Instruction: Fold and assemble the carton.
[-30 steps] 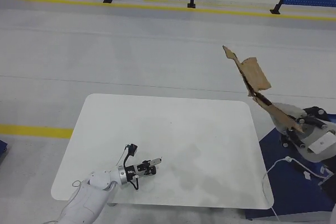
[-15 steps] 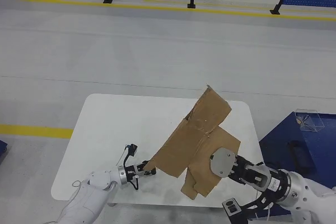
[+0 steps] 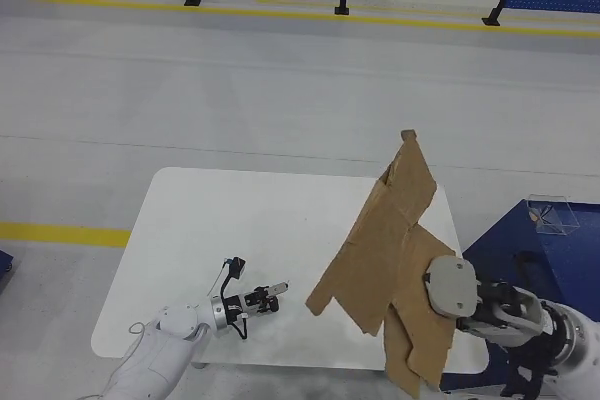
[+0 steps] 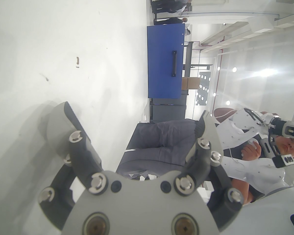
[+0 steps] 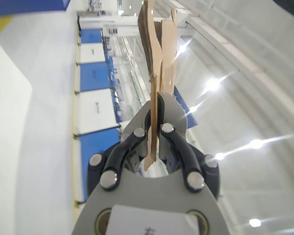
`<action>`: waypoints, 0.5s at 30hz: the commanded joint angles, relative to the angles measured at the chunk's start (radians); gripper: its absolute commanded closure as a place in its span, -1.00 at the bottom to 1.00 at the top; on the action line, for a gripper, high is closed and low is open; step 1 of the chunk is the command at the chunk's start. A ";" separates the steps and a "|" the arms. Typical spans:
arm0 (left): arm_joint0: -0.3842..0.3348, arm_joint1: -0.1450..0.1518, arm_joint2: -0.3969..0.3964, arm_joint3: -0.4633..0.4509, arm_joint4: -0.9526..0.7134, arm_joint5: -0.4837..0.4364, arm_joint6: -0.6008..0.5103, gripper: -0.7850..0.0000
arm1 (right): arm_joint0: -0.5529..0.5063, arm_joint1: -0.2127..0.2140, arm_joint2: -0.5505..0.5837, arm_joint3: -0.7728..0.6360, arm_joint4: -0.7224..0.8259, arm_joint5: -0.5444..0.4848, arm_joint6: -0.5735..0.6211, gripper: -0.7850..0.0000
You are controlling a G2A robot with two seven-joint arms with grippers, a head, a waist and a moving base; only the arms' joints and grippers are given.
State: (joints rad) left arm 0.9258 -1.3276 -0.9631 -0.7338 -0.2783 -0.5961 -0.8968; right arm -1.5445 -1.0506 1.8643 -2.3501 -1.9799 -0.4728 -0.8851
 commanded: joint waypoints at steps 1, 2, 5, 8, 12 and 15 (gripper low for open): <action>0.000 0.000 0.000 0.000 0.000 0.000 0.000 -1.00 | -0.003 0.004 0.034 0.000 0.361 -0.316 0.093 1.00; 0.000 0.000 0.000 0.000 0.000 0.000 0.000 -1.00 | -0.008 0.006 0.043 0.000 0.467 -0.393 0.150 1.00; 0.000 0.000 0.000 0.000 0.000 0.000 0.000 -1.00 | -0.084 0.013 -0.013 0.000 0.805 -0.539 0.325 1.00; 0.000 0.000 0.000 0.000 0.000 0.000 0.000 -1.00 | -0.166 0.036 -0.137 0.000 1.094 -0.539 0.537 1.00; 0.000 0.000 0.000 0.000 0.000 0.000 0.000 -1.00 | -0.200 0.061 -0.232 0.109 1.414 -0.535 0.761 1.00; 0.000 0.000 0.000 0.000 0.000 0.000 0.000 -1.00 | -0.200 0.074 -0.285 0.199 1.603 -0.489 0.883 1.00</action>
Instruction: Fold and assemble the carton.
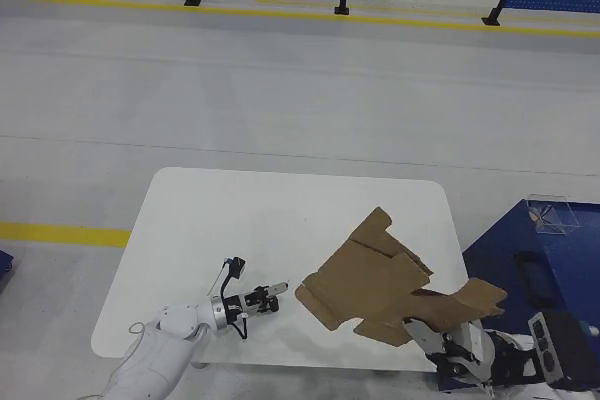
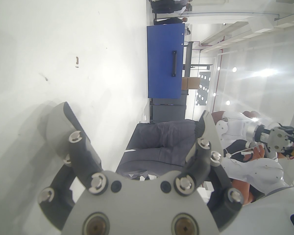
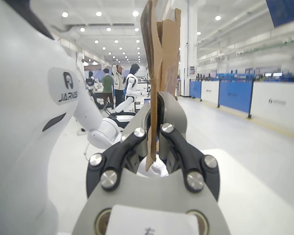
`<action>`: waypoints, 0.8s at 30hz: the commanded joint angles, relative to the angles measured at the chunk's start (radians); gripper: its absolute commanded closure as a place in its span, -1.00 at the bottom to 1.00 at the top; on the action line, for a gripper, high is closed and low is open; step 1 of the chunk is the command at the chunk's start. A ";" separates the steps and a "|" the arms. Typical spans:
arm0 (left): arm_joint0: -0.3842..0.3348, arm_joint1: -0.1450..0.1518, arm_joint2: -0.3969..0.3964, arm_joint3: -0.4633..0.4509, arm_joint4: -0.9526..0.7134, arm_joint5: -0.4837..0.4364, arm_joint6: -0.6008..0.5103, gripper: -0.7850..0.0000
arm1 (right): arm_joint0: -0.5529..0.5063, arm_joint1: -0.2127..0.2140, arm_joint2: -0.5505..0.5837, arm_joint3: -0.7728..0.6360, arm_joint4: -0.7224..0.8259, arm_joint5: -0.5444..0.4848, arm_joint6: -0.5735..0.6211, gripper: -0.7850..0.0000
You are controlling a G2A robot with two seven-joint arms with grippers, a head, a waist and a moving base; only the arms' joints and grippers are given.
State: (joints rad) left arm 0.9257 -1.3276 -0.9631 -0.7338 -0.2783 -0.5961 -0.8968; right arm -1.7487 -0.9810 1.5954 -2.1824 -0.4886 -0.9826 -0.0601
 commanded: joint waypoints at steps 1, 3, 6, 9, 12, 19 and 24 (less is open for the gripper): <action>0.000 0.000 0.000 0.000 0.000 0.000 0.000 -1.00 | 0.006 0.005 -0.017 0.038 0.124 0.028 0.070 1.00; 0.000 0.000 0.000 0.000 0.000 0.000 0.000 -1.00 | 0.006 0.005 -0.017 0.038 0.124 0.028 0.070 1.00; 0.000 0.000 0.000 0.000 0.000 0.000 0.000 -1.00 | 0.006 0.005 -0.017 0.038 0.124 0.028 0.070 1.00; 0.001 0.000 -0.003 -0.005 -0.006 0.001 0.004 -1.00 | 0.006 0.005 -0.017 0.038 0.124 0.028 0.070 1.00; 0.010 0.017 -0.066 -0.059 -0.119 -0.008 -0.061 -1.00 | -0.004 0.008 -0.065 0.076 0.263 0.053 0.105 1.00; 0.086 0.085 -0.272 -0.243 -0.423 0.034 -0.362 -1.00 | 0.102 0.053 -0.167 0.297 0.972 0.318 0.645 1.00; 0.152 0.109 -0.301 -0.389 -0.447 0.156 -0.483 -1.00 | 0.178 0.061 -0.219 0.424 1.231 0.474 0.996 1.00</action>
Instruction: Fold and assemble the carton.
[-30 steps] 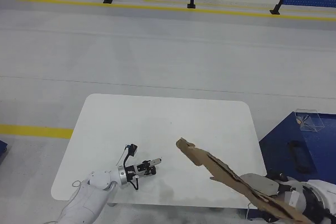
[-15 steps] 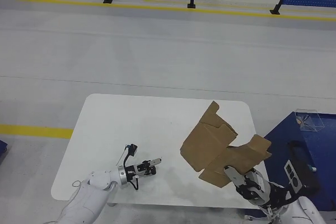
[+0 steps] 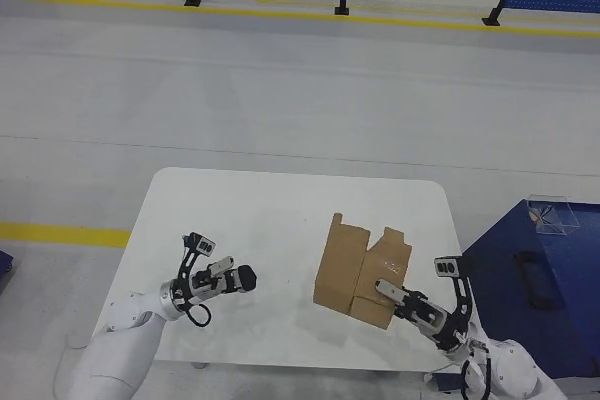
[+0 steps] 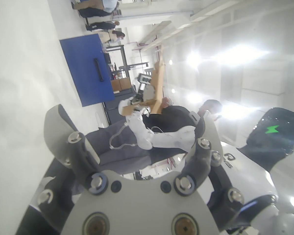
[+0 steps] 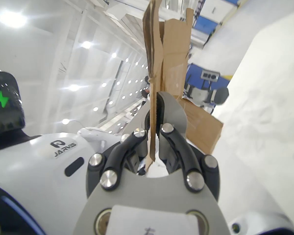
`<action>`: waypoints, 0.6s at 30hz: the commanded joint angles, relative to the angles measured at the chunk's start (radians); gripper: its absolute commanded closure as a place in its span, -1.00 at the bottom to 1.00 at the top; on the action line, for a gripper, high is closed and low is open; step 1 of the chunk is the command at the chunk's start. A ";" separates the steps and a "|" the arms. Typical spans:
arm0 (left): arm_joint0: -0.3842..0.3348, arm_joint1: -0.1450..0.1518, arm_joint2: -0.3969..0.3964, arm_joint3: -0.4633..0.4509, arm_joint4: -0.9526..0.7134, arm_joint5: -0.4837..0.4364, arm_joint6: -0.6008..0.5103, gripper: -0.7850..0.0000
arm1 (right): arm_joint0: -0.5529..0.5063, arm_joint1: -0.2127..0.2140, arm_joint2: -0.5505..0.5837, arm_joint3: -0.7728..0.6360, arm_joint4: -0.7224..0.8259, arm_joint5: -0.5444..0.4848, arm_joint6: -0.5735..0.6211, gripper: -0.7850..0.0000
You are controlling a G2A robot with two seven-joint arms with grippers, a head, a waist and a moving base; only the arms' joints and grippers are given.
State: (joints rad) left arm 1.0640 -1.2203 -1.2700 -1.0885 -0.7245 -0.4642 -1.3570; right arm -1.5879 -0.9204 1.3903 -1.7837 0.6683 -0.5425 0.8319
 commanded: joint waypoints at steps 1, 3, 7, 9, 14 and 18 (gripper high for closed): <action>0.025 0.003 0.011 -0.058 -0.014 0.050 -0.049 -1.00 | 0.034 -0.002 -0.030 0.050 0.119 0.056 0.159 1.00; 0.035 0.006 0.018 -0.076 0.014 0.045 -0.044 -1.00 | 0.062 -0.007 -0.073 0.087 0.192 0.089 0.257 1.00; 0.041 -0.002 0.071 -0.097 0.035 0.039 -0.037 -1.00 | 0.103 -0.022 -0.141 0.144 0.233 0.097 0.344 1.00; 0.042 -0.006 0.091 -0.098 0.025 0.040 -0.039 -1.00 | 0.120 -0.030 -0.182 0.162 0.212 0.095 0.351 1.00; 0.055 -0.012 0.140 -0.134 0.027 0.045 -0.044 -0.06 | 0.171 -0.052 -0.263 0.210 0.163 0.085 0.327 1.00; 0.060 -0.012 0.158 -0.150 0.028 0.048 -0.047 0.60 | 0.202 -0.065 -0.293 0.240 0.160 0.075 0.316 1.00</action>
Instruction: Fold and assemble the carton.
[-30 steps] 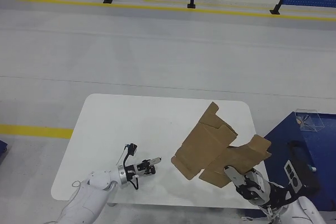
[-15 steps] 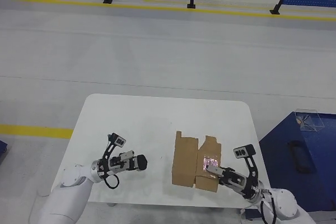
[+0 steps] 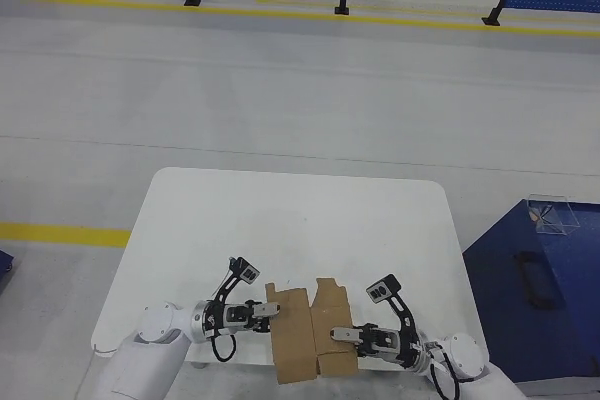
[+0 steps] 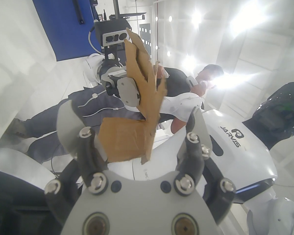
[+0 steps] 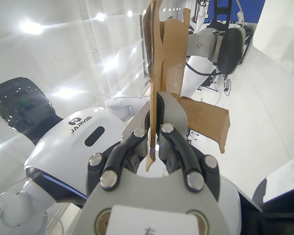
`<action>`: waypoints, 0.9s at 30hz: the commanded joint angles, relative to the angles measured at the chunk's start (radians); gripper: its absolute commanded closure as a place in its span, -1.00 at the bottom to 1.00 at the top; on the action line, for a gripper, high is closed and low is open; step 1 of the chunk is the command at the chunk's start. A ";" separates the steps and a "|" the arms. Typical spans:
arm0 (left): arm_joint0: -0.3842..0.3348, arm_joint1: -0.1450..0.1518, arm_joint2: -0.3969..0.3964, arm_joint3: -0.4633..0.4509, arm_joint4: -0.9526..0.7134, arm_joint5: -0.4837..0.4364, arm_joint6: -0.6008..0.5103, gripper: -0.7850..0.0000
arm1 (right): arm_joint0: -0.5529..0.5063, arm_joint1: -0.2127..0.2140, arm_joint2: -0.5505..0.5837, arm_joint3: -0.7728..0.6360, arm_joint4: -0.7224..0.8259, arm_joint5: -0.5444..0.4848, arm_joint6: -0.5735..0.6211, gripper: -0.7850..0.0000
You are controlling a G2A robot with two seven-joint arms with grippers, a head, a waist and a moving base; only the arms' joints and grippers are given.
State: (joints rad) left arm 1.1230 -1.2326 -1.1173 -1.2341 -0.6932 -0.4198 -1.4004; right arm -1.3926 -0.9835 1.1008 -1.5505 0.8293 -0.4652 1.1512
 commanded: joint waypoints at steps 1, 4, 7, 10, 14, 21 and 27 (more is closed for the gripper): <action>0.002 0.000 0.005 -0.004 -0.006 0.004 -0.003 1.00 | 0.013 -0.005 -0.006 0.014 -0.003 -0.007 -0.007 1.00; 0.004 0.001 0.012 -0.008 -0.016 0.008 -0.008 1.00 | 0.028 -0.010 -0.010 0.028 0.000 -0.006 -0.010 1.00; 0.009 0.000 0.016 -0.021 -0.043 0.014 -0.014 1.00 | 0.034 -0.014 -0.012 0.036 0.000 -0.006 -0.016 1.00; 0.009 0.000 0.016 -0.021 -0.043 0.014 -0.014 1.00 | 0.034 -0.014 -0.012 0.036 0.000 -0.006 -0.016 -1.00; 0.009 0.000 0.016 -0.021 -0.043 0.014 -0.014 1.00 | 0.034 -0.014 -0.012 0.036 0.000 -0.006 -0.016 -1.00; 0.099 -0.018 -0.042 -0.128 -0.167 -0.258 0.314 1.00 | 0.020 -0.007 0.148 -0.015 -0.248 -0.398 -0.200 -1.00; 0.089 -0.079 0.097 -0.059 -0.263 -0.422 0.552 1.00 | -0.024 -0.014 0.251 -0.104 -0.537 -0.547 -0.382 -1.00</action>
State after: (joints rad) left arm 1.2266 -1.2997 -1.0529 -1.3227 -0.8877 -0.8438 -0.8765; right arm -1.4085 -0.9939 1.3294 -1.6343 0.3671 -1.0144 0.7839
